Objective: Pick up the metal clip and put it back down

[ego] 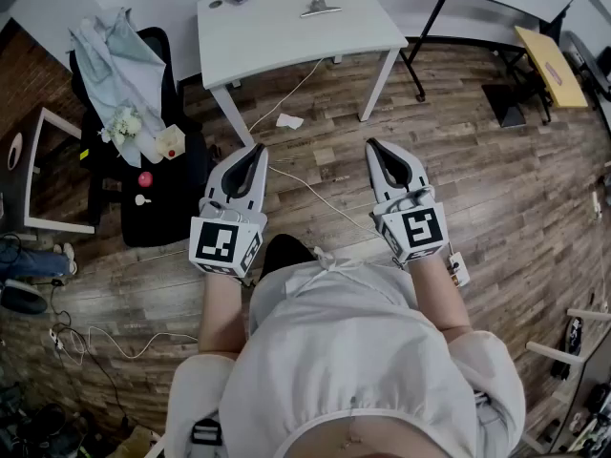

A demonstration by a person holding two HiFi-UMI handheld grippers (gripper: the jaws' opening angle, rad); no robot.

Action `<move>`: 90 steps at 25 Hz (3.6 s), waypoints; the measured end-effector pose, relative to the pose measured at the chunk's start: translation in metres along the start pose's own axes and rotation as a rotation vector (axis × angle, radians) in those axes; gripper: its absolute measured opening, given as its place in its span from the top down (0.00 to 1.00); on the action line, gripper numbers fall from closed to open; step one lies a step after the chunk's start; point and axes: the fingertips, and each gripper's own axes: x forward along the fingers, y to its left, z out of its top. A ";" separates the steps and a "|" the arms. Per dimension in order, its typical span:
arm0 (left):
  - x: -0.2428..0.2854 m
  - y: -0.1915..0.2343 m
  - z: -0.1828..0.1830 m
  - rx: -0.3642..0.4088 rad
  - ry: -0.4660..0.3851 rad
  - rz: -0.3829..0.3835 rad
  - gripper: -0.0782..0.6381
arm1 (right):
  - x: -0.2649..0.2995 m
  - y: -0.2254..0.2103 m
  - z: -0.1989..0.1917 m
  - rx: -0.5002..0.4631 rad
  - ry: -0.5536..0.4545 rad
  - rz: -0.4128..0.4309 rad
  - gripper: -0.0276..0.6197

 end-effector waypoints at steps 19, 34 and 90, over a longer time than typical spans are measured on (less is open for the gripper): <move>0.018 -0.011 -0.009 -0.002 0.038 -0.016 0.87 | 0.001 -0.013 -0.004 0.057 -0.030 -0.016 0.70; 0.096 0.032 -0.026 -0.016 0.091 -0.016 0.86 | 0.083 -0.075 -0.024 0.096 0.032 -0.056 0.27; 0.588 0.395 -0.178 -0.155 0.260 0.072 0.86 | 0.689 -0.312 -0.323 0.220 0.802 0.143 0.27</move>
